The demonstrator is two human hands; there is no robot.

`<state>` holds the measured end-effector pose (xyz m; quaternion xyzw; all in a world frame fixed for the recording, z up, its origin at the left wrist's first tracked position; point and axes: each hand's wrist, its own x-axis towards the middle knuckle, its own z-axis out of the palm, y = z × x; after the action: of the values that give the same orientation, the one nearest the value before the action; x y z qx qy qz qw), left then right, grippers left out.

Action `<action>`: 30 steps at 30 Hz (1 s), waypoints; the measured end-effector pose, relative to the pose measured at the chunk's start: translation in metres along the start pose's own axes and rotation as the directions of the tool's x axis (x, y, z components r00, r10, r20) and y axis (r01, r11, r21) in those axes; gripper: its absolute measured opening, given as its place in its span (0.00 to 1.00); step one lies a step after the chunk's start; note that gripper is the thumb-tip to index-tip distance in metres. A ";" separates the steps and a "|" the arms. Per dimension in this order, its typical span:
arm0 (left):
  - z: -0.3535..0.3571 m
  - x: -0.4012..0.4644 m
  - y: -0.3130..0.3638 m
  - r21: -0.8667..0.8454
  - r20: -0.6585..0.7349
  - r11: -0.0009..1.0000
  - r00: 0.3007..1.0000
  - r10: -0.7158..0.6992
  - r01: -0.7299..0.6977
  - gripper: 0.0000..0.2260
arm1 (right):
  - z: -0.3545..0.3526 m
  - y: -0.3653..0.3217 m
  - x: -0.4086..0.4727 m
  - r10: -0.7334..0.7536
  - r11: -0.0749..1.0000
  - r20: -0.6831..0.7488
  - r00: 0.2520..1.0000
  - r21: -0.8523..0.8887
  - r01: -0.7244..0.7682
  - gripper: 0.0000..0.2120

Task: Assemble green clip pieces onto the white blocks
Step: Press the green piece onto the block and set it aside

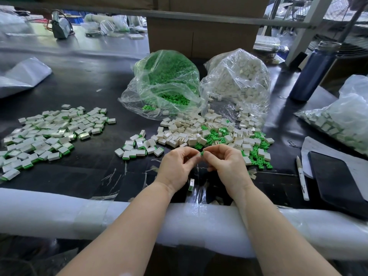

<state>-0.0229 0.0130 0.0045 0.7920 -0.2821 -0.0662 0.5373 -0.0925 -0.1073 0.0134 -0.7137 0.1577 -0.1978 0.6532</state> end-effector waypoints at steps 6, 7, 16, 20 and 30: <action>0.000 0.001 0.001 -0.034 0.043 0.998 0.998 -0.046 0.047 0.05 | 0.001 0.000 0.000 0.005 0.999 -0.022 1.000 -0.043 -0.006 0.04; 0.000 0.001 0.001 -0.033 0.049 0.998 0.998 -0.049 0.051 0.05 | 0.002 0.000 0.000 0.011 0.999 -0.020 1.000 -0.036 -0.011 0.04; 0.000 -0.003 0.000 0.102 0.079 0.994 0.996 -0.036 0.028 0.07 | 0.001 0.000 -0.001 0.026 0.986 0.034 0.999 -0.167 -0.020 0.03; 0.000 -0.002 0.002 0.029 0.052 0.999 0.998 -0.045 0.044 0.07 | 0.002 -0.001 -0.001 0.015 0.995 0.019 1.000 -0.101 -0.013 0.04; 0.000 -0.001 0.003 -0.055 0.020 0.998 0.999 -0.037 0.038 0.06 | 0.002 -0.001 -0.001 0.007 1.000 0.036 0.999 0.023 -0.008 0.03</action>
<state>-0.0251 0.0131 0.0066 0.7814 -0.2703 -0.0916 0.5550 -0.0921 -0.1049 0.0147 -0.7090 0.1462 -0.1842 0.6648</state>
